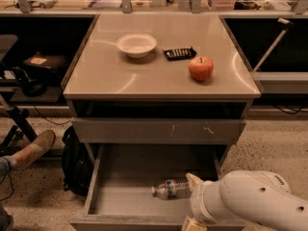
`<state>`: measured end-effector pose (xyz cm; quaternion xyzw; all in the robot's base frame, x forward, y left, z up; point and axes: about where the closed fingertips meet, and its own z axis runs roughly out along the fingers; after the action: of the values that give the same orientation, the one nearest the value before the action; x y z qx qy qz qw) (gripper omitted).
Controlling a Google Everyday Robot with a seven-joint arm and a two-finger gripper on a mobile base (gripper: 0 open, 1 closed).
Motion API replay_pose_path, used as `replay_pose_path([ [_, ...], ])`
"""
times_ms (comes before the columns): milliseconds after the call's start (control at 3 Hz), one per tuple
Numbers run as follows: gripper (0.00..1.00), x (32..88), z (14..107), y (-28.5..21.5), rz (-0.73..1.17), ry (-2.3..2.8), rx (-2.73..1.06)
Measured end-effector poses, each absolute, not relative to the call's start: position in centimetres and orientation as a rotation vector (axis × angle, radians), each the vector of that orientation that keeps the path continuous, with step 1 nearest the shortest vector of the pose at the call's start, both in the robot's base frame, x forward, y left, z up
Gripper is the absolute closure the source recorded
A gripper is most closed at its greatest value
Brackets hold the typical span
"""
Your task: Pick water bottle from middle drawer and place on counter
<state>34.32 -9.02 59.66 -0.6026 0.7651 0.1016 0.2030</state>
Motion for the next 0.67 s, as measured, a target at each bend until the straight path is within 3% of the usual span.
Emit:
replay_pose_path([
  [667,0.0,47.0,62.4,-2.9,0.349,1.759,-1.392],
])
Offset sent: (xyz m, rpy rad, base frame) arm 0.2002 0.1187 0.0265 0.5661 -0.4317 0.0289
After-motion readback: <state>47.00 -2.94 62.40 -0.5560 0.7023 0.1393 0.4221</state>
